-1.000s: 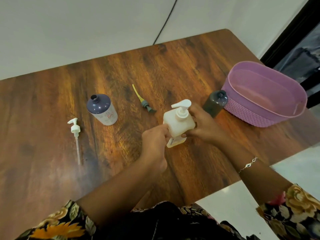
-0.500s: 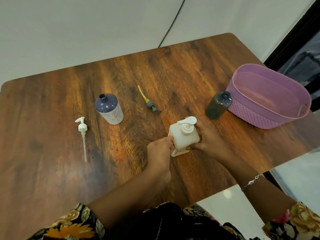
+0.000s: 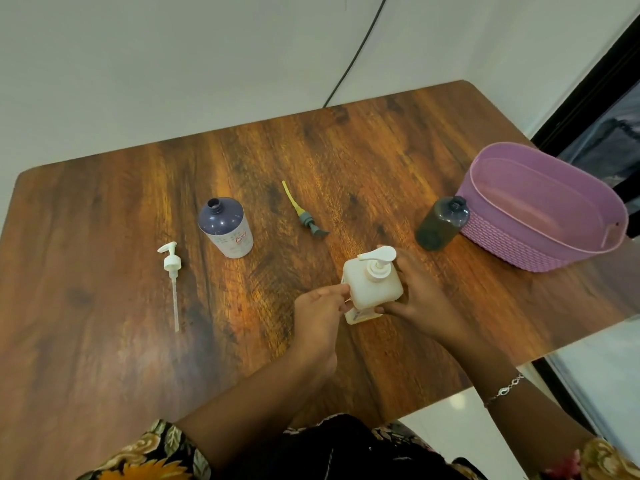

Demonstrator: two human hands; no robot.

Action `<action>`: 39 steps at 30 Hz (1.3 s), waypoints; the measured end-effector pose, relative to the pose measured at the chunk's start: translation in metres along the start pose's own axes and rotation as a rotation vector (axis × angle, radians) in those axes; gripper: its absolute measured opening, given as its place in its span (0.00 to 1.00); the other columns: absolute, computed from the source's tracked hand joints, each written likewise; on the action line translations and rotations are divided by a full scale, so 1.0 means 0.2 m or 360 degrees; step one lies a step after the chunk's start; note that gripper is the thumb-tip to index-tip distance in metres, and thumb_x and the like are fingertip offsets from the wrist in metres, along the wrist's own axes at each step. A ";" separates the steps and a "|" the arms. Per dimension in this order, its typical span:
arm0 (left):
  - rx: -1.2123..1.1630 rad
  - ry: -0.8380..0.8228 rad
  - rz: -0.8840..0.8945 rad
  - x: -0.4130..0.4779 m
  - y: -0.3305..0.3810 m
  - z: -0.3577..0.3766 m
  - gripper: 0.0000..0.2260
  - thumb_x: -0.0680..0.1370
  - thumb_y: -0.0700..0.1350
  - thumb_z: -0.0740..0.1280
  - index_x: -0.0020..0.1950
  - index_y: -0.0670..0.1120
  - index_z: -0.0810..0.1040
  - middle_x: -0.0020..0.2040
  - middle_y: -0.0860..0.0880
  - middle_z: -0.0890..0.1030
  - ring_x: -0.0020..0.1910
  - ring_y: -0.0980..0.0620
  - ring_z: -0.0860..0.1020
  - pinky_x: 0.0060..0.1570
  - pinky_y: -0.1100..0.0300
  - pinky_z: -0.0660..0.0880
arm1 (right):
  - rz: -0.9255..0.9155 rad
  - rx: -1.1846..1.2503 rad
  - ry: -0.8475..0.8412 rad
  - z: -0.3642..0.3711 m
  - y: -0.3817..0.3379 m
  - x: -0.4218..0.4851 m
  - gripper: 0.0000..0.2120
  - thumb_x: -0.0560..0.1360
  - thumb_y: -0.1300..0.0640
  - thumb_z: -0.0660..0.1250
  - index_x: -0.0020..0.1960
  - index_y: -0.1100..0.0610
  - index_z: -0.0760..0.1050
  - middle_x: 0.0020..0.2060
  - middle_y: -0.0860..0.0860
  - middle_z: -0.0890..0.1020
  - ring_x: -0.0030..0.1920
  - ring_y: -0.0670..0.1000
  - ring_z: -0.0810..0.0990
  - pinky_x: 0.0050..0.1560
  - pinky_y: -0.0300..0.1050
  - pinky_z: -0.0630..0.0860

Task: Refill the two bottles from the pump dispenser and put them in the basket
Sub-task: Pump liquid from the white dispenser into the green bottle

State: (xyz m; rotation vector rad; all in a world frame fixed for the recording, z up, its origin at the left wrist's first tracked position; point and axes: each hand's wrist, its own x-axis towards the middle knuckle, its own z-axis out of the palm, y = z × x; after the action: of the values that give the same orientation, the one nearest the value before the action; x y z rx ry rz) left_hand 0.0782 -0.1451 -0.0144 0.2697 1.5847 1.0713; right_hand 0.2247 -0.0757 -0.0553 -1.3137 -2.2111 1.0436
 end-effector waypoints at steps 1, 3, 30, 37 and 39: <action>0.0026 0.0001 0.0008 0.01 0.00 0.00 0.13 0.75 0.31 0.57 0.45 0.43 0.80 0.54 0.43 0.80 0.57 0.46 0.77 0.57 0.55 0.72 | 0.0004 0.0000 -0.0009 0.00 0.00 0.00 0.37 0.66 0.59 0.76 0.70 0.52 0.62 0.67 0.49 0.67 0.65 0.47 0.66 0.64 0.44 0.67; 0.0069 0.0010 0.0029 0.02 0.02 -0.01 0.14 0.75 0.31 0.57 0.42 0.44 0.79 0.54 0.43 0.80 0.59 0.46 0.75 0.60 0.52 0.71 | 0.0022 0.0002 -0.0033 -0.01 -0.01 -0.02 0.37 0.68 0.62 0.73 0.70 0.49 0.59 0.69 0.50 0.65 0.67 0.47 0.64 0.65 0.44 0.65; 0.0973 -0.1098 0.0208 0.58 0.48 0.60 0.34 0.76 0.66 0.46 0.74 0.44 0.59 0.75 0.46 0.59 0.75 0.48 0.56 0.74 0.50 0.50 | 0.0646 0.0190 0.0971 -0.29 0.43 0.15 0.38 0.69 0.60 0.73 0.73 0.57 0.58 0.71 0.55 0.64 0.70 0.54 0.63 0.70 0.53 0.63; 0.1076 -0.1181 0.0124 0.62 0.46 0.72 0.36 0.76 0.67 0.43 0.76 0.43 0.55 0.76 0.44 0.55 0.75 0.45 0.53 0.72 0.52 0.49 | 0.0586 0.0200 0.0952 -0.28 0.47 0.24 0.36 0.67 0.60 0.75 0.70 0.58 0.63 0.67 0.53 0.70 0.66 0.52 0.68 0.67 0.50 0.66; 0.1070 -0.1226 0.0096 0.64 0.45 0.73 0.37 0.76 0.67 0.43 0.75 0.43 0.56 0.76 0.44 0.56 0.75 0.46 0.54 0.72 0.52 0.49 | 0.0578 0.0179 0.0961 -0.27 0.48 0.26 0.35 0.67 0.60 0.75 0.70 0.58 0.65 0.66 0.54 0.71 0.66 0.53 0.69 0.66 0.48 0.66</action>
State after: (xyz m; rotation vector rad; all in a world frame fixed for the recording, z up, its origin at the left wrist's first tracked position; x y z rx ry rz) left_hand 0.1320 0.0621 -0.0223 1.0506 1.1657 0.3452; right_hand 0.2889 0.0202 -0.0937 -1.7372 -1.4865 0.7324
